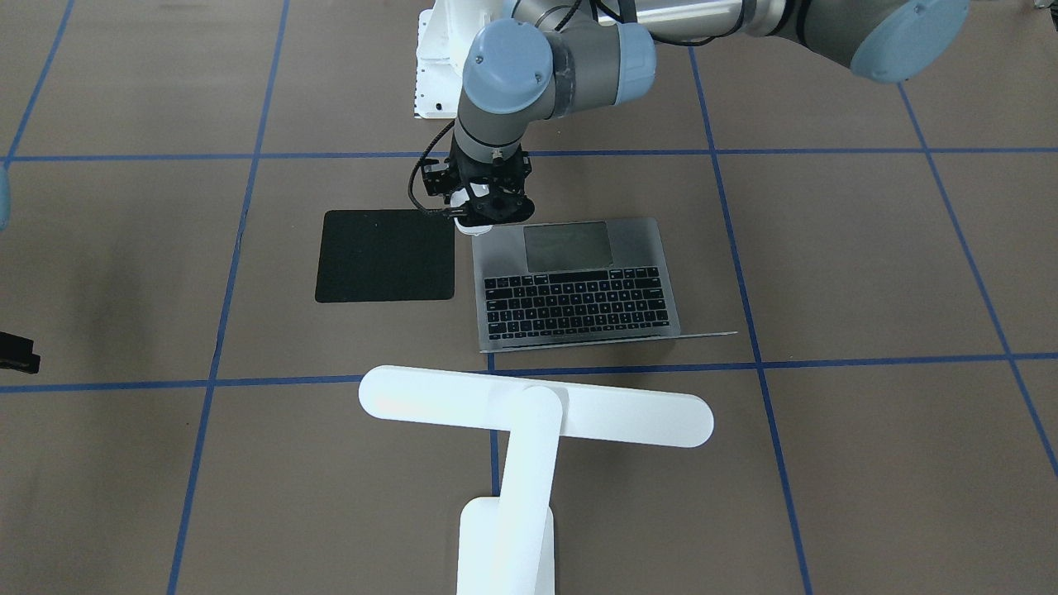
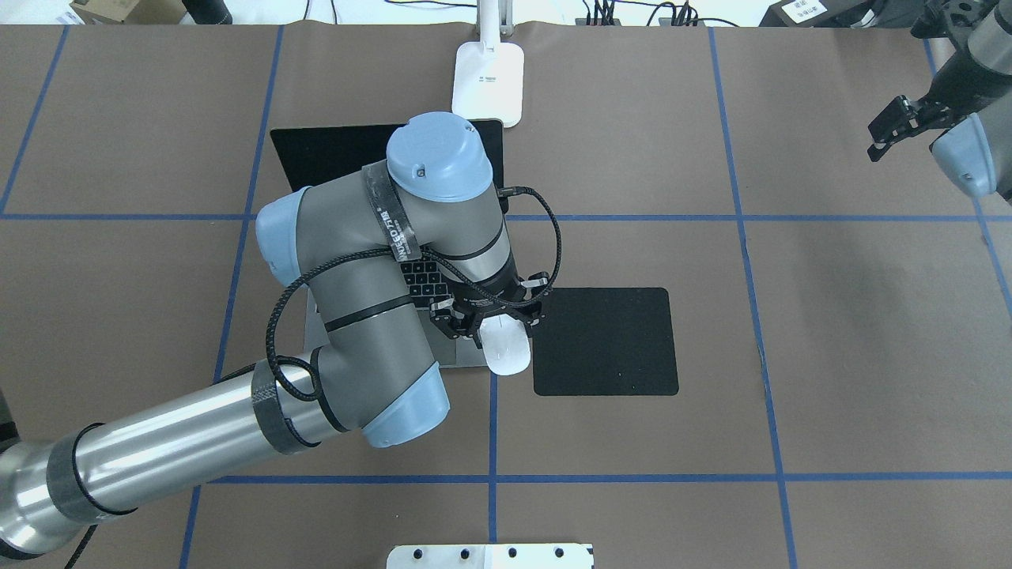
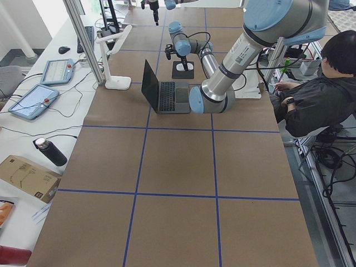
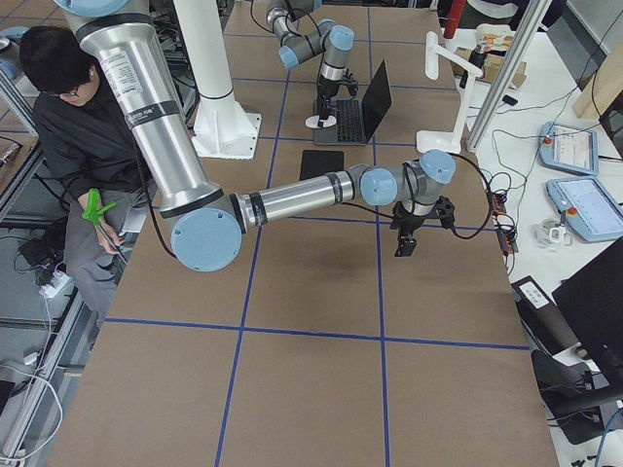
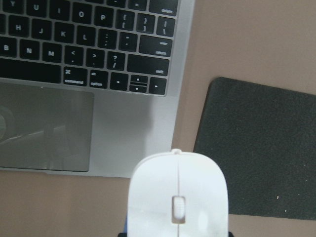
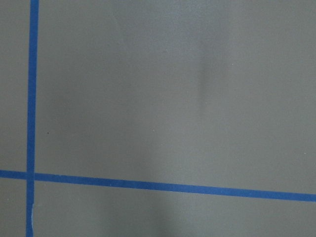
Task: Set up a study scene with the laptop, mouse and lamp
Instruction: 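Lower the white mouse onto the black mouse pad with the left gripper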
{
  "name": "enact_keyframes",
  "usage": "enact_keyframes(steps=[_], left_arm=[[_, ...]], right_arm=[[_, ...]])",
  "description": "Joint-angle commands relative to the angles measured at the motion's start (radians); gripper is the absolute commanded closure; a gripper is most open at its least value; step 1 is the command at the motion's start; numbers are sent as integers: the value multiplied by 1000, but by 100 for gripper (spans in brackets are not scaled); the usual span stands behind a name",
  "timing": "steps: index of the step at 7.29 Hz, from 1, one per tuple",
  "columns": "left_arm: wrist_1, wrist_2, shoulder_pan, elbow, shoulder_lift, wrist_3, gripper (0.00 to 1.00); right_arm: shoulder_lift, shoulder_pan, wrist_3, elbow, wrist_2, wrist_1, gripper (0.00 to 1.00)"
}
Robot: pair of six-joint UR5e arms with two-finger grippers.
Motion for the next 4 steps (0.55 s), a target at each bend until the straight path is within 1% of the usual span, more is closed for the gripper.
enact_keyframes(steps=[1, 2, 4], left_arm=[[-77, 67, 27, 136, -90, -1, 100], [-155, 84, 37, 207, -100, 0, 100], [-244, 90, 38, 291, -121, 0, 100]], right_arm=[[-2, 0, 0, -1, 0, 0, 1], [-2, 0, 0, -1, -1, 0, 1], [0, 0, 2, 5, -1, 0, 1]])
